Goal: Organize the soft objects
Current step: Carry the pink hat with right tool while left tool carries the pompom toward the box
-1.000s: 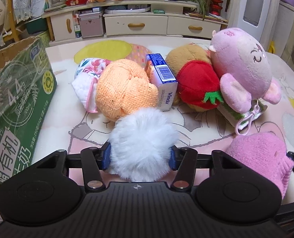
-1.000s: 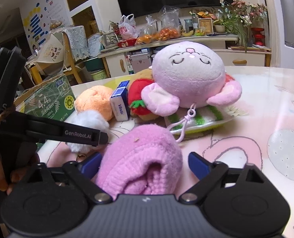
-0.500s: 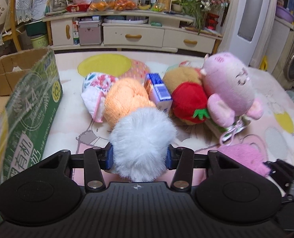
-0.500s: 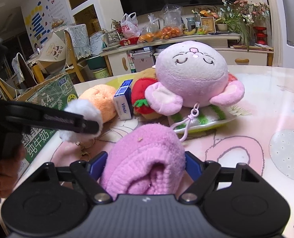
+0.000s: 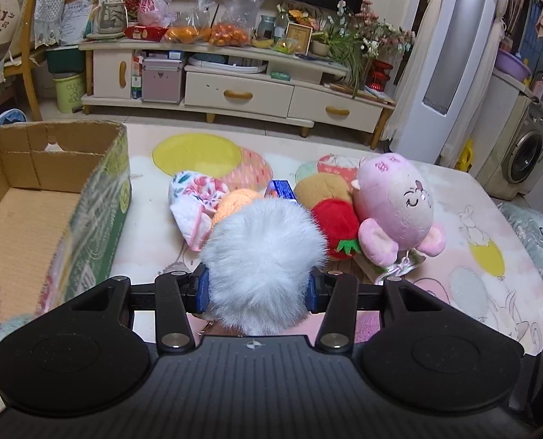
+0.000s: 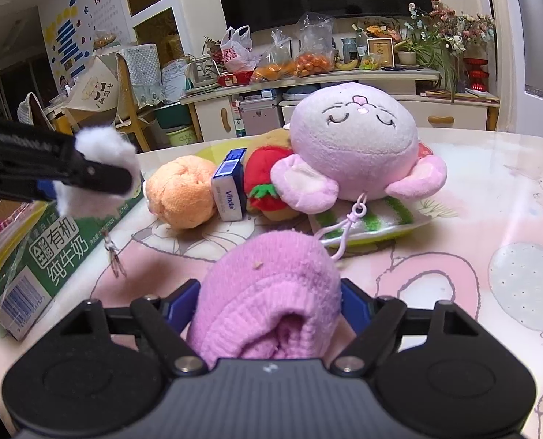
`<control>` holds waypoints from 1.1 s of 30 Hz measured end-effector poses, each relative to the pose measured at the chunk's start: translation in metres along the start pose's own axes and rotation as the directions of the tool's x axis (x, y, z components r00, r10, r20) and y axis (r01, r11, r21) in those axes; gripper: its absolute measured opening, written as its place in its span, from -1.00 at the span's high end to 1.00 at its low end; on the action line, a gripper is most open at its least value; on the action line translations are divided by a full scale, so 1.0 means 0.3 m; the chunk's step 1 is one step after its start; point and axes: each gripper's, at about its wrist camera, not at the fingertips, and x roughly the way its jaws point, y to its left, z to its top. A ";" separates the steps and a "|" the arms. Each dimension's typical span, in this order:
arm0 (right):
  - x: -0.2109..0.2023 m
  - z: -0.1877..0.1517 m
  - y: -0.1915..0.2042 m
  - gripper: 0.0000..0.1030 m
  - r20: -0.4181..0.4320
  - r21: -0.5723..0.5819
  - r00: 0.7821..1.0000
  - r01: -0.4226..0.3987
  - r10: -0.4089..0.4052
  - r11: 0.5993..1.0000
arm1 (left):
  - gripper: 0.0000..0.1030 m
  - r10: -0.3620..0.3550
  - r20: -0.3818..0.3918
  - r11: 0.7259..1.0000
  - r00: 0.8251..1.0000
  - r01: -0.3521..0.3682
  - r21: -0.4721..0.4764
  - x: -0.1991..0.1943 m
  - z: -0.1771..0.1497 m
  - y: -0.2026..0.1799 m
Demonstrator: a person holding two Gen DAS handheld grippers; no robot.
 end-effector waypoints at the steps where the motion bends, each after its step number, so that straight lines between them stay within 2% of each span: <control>1: -0.001 -0.001 0.003 -0.55 0.000 -0.002 1.000 0.002 -0.002 1.000 | -0.11 -0.003 0.004 1.000 1.000 0.003 -0.002 -0.005 0.002 0.004; 21: -0.035 -0.013 0.095 -0.55 -0.032 -0.036 0.999 0.028 -0.029 0.999 | -0.12 -0.077 0.090 0.995 0.993 0.082 -0.050 -0.060 0.009 0.021; 33: -0.075 -0.001 0.192 -0.52 -0.029 -0.070 0.999 0.026 -0.028 0.997 | -0.12 -0.072 0.148 0.989 0.986 0.090 -0.118 -0.110 0.018 0.077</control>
